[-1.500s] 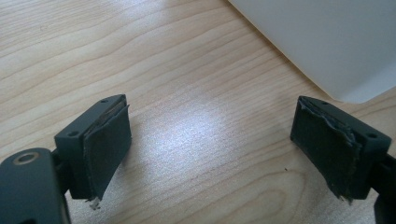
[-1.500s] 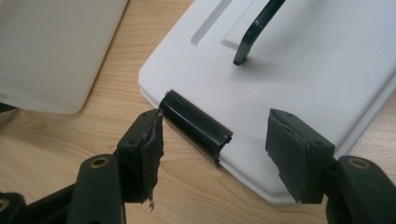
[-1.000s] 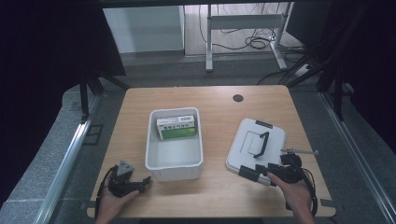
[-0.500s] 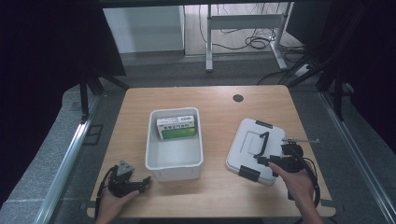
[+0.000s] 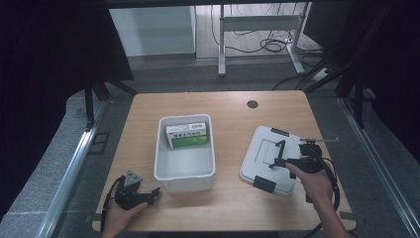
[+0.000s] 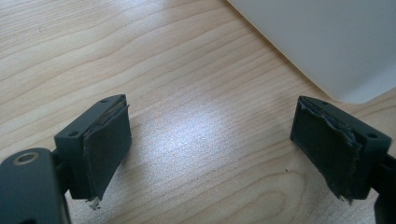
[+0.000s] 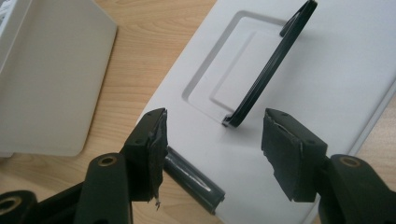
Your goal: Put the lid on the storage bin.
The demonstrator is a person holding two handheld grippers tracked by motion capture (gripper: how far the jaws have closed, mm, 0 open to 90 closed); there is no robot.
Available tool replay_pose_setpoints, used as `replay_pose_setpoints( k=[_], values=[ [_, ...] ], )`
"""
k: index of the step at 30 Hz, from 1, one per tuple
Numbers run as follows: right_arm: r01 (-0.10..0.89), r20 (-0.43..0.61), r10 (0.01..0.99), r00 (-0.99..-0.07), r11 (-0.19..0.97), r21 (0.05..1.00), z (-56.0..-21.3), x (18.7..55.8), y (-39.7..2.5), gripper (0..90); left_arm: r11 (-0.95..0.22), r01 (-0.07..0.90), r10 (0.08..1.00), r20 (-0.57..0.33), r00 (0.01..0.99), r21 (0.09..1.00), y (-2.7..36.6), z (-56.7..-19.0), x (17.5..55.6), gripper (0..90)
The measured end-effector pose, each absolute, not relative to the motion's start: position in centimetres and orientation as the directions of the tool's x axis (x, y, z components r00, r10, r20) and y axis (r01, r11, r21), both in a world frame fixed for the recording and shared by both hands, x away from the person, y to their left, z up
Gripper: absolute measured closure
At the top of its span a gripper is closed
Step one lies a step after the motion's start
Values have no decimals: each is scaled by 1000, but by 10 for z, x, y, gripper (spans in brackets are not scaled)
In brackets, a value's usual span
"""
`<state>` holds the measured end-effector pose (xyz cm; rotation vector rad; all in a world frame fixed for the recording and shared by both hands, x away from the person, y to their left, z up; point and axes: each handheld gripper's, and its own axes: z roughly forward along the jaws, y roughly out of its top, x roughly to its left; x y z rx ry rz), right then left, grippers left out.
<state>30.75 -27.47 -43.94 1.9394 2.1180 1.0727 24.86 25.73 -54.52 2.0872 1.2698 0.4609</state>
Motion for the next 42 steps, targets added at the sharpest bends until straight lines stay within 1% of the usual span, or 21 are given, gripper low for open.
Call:
replay_pose_setpoints(
  k=[8,16,24,27,31,38,42],
  values=[
    [857,382,906,-179,-47,513,-442,319,-274,424,-325,656,882,-32,471,681,257,-545,249,121],
    [864,374,917,-139,-72,499,-443,329,-282,447,-325,656,882,-32,471,682,257,-545,249,121],
    [882,384,917,-108,-90,463,-442,338,-285,507,-323,656,883,-32,468,682,257,-545,249,121],
    [890,404,912,-73,-123,439,-442,344,-286,530,-323,656,883,-32,468,682,257,-545,249,121],
    [904,402,914,-50,-130,408,-444,348,-286,560,-323,657,883,-33,468,682,257,-545,249,121],
    [915,392,920,-30,-132,381,-450,356,-286,595,-323,657,883,-33,468,682,257,-545,249,121],
    [919,403,915,-24,-139,369,-451,360,-284,613,-322,657,883,-33,468,682,257,-545,249,121]
  ],
)
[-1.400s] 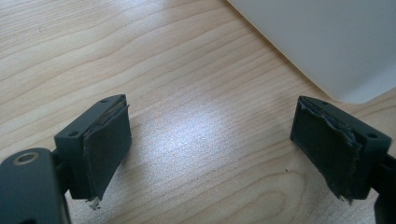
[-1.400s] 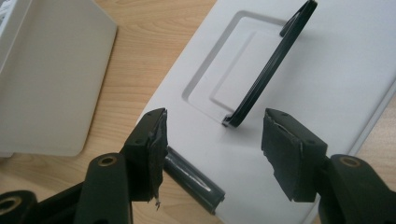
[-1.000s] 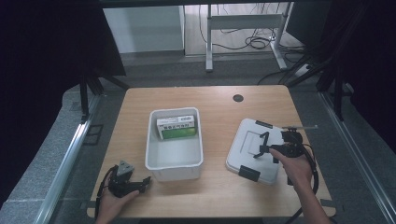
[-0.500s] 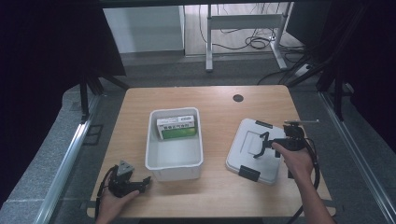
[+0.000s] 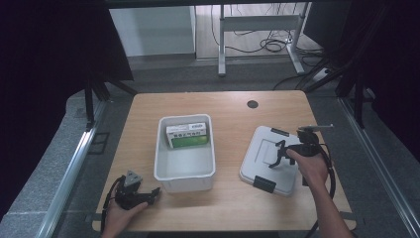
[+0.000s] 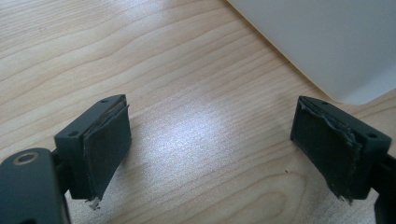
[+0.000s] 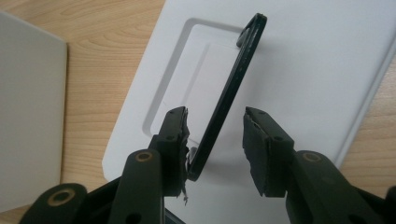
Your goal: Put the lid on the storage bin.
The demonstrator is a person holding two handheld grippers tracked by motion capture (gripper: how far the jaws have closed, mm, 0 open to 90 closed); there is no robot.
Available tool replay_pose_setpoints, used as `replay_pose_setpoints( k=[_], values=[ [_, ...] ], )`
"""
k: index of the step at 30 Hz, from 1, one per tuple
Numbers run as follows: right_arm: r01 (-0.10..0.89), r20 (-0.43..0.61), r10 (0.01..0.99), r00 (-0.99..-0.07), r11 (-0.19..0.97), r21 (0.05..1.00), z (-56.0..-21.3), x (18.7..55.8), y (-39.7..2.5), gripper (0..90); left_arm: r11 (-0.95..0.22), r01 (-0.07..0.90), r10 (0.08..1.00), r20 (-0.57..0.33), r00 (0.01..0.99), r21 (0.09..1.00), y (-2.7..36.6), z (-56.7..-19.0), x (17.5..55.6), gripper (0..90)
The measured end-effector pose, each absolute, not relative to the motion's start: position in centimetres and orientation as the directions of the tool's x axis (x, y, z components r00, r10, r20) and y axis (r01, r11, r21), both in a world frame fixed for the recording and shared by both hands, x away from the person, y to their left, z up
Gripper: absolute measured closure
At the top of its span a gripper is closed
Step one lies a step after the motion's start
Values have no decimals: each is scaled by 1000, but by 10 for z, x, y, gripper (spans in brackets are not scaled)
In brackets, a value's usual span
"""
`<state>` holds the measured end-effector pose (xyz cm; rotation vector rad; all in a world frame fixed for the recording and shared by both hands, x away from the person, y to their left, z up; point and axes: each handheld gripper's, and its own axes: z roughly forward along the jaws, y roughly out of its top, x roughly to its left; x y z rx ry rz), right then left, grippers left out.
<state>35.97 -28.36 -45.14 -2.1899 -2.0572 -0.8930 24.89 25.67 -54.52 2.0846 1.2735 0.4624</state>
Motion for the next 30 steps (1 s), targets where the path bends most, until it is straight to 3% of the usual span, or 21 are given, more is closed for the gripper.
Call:
replay_pose_setpoints(
  k=[11,30],
  values=[
    [927,408,911,59,-201,316,-455,372,-285,723,-323,657,883,-33,468,682,257,-545,249,121],
    [927,445,879,171,-297,231,-460,383,-285,824,-323,657,883,-33,468,681,256,-545,249,121]
  ],
)
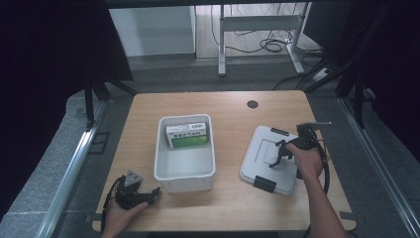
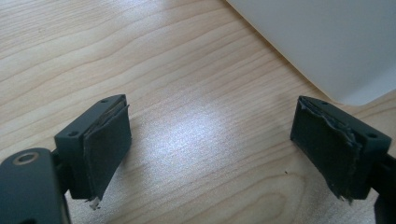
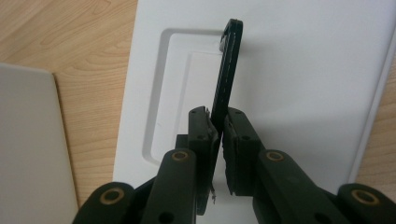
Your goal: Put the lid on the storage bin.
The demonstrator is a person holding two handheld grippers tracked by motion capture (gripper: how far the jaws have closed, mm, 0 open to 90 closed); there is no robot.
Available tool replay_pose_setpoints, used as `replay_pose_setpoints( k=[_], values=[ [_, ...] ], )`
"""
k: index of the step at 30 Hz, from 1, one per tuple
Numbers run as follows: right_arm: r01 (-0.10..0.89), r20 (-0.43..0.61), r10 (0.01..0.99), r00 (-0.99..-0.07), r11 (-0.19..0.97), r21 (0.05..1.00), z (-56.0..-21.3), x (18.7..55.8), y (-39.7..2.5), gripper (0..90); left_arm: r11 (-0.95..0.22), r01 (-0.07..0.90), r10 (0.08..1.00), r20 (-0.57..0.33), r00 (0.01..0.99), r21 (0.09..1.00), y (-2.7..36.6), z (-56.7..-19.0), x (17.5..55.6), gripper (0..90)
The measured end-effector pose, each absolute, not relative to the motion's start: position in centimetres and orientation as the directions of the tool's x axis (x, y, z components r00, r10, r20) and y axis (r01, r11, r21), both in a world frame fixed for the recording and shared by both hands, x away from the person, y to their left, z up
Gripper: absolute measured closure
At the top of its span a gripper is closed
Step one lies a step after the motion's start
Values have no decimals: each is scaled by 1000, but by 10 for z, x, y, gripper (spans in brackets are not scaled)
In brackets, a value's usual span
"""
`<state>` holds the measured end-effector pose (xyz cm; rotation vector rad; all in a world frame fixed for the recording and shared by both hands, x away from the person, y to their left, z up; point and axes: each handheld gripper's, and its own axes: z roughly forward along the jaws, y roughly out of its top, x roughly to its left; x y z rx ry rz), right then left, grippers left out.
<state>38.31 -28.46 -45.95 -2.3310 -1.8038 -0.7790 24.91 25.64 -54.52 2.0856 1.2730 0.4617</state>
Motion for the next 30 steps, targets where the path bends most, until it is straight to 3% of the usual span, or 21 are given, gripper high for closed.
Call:
replay_pose_setpoints(
  k=[15,30],
  values=[
    [901,455,854,251,-378,213,-455,383,-285,855,-323,657,883,-33,469,681,256,-545,249,121],
    [909,469,867,165,-318,269,-428,375,-281,855,-324,657,882,-33,469,681,256,-545,249,121]
  ],
)
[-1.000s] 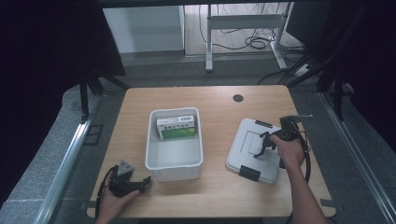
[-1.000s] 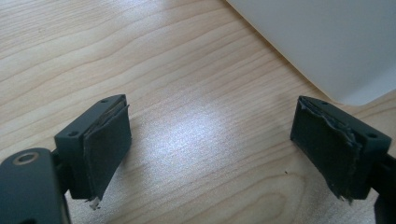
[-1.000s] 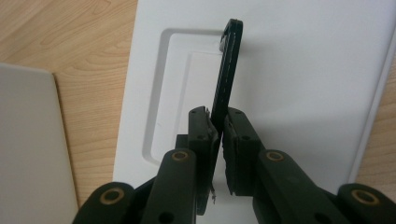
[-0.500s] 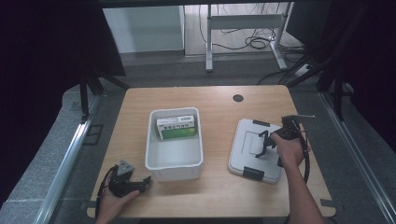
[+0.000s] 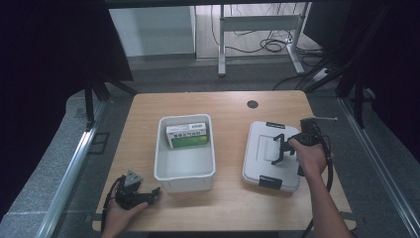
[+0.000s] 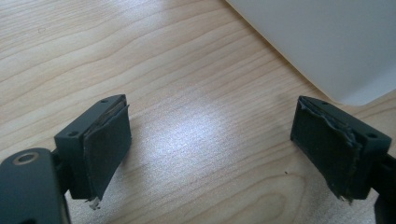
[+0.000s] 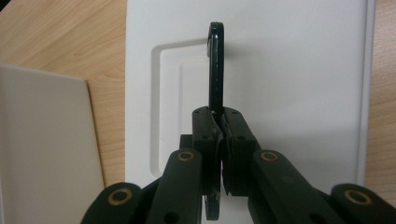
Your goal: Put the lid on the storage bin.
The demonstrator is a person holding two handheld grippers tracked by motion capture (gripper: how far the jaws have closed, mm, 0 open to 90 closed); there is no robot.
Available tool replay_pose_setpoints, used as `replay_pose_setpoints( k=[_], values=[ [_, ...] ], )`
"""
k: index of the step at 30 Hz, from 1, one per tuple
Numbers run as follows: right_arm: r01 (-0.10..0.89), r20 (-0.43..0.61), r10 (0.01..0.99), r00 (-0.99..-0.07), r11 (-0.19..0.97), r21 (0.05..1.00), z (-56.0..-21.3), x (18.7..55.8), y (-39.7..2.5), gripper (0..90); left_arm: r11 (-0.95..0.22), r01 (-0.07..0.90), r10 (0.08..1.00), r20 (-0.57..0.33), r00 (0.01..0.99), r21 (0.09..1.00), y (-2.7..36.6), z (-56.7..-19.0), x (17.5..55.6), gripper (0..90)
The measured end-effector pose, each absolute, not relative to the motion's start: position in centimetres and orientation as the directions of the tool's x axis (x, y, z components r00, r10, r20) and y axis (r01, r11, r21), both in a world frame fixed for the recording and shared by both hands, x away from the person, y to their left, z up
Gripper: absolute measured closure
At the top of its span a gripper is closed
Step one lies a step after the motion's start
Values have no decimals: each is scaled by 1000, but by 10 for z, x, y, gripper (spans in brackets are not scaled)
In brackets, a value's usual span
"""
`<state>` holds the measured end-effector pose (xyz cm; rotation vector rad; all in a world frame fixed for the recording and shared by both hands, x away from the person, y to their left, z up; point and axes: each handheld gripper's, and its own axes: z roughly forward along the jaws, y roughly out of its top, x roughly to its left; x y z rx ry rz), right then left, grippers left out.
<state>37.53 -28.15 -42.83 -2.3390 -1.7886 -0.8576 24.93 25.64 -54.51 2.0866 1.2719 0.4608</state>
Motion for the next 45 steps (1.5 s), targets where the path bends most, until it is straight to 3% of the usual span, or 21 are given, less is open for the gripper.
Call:
replay_pose_setpoints(
  k=[28,45],
  values=[
    [918,455,888,59,-227,325,-404,369,-274,855,-324,657,883,-33,469,681,256,-545,249,121],
    [911,436,899,-38,-149,386,-371,365,-258,855,-325,655,882,-31,470,682,256,-545,249,121]
  ],
)
